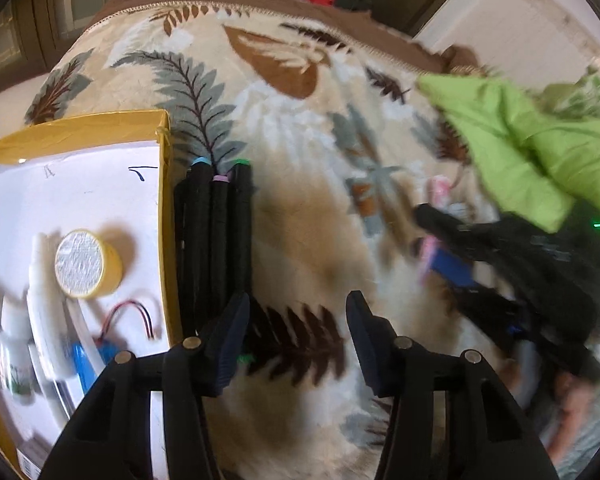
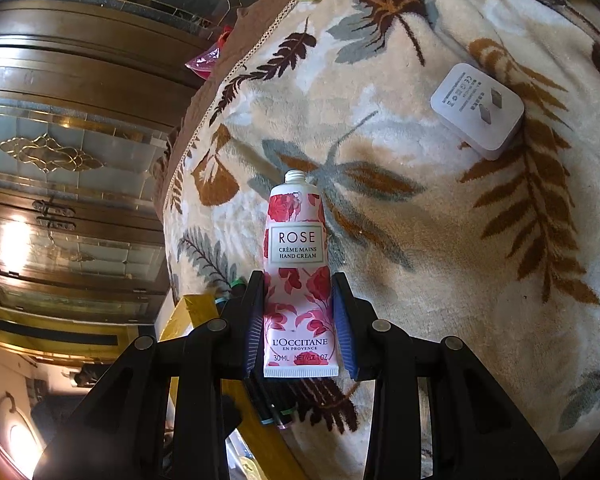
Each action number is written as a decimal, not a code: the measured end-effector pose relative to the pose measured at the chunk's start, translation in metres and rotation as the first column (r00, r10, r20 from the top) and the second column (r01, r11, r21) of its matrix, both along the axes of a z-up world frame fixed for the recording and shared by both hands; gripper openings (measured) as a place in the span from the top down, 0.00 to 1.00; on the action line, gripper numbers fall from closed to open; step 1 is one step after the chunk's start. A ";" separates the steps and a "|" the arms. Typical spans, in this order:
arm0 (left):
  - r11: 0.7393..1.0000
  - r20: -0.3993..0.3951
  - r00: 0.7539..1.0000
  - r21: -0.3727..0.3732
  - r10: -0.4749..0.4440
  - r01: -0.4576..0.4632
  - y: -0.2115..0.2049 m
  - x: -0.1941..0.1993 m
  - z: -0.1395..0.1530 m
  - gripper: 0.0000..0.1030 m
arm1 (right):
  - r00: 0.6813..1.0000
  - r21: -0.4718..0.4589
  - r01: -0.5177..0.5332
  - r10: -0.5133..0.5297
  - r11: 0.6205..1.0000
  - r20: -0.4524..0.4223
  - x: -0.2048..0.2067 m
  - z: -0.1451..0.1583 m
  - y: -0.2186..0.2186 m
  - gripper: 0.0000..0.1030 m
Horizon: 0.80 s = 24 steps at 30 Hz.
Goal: Organize rigid objects
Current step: 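Lift the hand cream tube with the right tool while the left tool grasps a black marker, then place the hand cream tube in the tray while the left tool places the black marker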
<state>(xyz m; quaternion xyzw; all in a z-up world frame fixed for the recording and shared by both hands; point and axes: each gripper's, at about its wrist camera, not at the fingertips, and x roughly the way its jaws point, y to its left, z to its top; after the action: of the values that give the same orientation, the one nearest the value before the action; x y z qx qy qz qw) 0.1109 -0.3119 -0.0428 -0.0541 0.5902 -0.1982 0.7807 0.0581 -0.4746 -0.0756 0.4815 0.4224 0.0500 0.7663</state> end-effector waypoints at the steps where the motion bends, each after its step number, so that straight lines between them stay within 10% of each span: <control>1: 0.999 -0.015 1.000 0.029 0.015 -0.014 -0.001 0.004 -0.007 0.51 | 1.000 0.001 -0.001 0.001 1.000 0.001 0.000 0.000 0.000 0.68; 12: 0.987 -0.086 0.996 0.158 0.026 -0.012 -0.021 0.022 -0.038 0.70 | 1.000 0.003 -0.003 0.003 1.000 0.013 -0.001 0.001 0.000 0.68; 14: 0.980 -0.059 0.998 0.198 0.017 -0.005 -0.024 0.019 -0.040 0.88 | 1.000 0.001 -0.008 0.008 1.000 0.012 -0.001 0.000 0.001 0.68; 24: 0.989 -0.017 0.997 -0.129 0.069 -0.071 0.052 -0.038 0.000 0.88 | 0.993 -0.022 -0.069 0.071 0.997 0.097 0.000 0.014 0.019 0.68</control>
<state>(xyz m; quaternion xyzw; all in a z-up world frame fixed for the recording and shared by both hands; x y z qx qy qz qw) 0.0725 -0.2594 -0.0432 -0.1266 0.5788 -0.2080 0.7783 0.0580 -0.4554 -0.0612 0.4563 0.4016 0.0962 0.7882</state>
